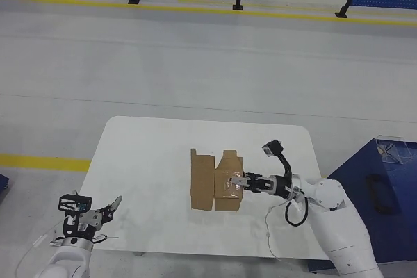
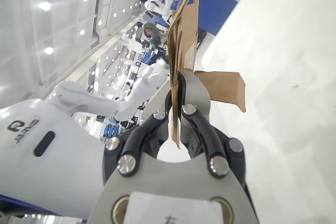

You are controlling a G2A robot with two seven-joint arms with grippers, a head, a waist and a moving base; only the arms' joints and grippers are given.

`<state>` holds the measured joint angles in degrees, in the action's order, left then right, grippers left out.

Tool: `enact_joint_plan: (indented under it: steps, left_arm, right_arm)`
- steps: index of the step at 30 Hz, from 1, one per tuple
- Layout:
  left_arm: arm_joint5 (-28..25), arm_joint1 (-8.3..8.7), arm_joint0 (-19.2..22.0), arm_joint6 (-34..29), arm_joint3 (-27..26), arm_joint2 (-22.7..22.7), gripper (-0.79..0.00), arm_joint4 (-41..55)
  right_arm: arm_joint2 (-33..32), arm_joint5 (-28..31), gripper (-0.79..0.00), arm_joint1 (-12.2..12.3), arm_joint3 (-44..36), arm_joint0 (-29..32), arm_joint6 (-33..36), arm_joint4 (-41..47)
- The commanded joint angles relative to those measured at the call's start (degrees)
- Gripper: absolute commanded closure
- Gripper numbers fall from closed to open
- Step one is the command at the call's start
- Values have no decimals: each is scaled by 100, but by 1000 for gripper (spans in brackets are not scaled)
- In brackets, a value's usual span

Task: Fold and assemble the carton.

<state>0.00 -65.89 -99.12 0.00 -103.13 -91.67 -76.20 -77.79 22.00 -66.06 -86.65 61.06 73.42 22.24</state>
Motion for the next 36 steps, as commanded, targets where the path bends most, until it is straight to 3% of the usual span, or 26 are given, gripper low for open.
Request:
enact_joint_plan:
  steps: [1,5,9,34,36]
  left_arm:
    - [0,0,0,0,0,0,-785,0]
    - [0,0,0,0,0,0,-785,0]
    - [0,0,0,0,0,0,-785,0]
    - [0,0,0,0,0,0,-785,0]
    - [0,0,0,0,0,0,-785,0]
  right_arm:
    - [-282,-797,0,64,-1001,-45,400,546]
    - [-657,-1468,0,131,-2016,-203,267,789]
    - [-866,-1622,0,179,-2422,-222,99,685]
    - [-937,-1622,0,195,-2421,-209,81,662]
    - [-770,-1896,0,170,-2393,-90,151,1435]
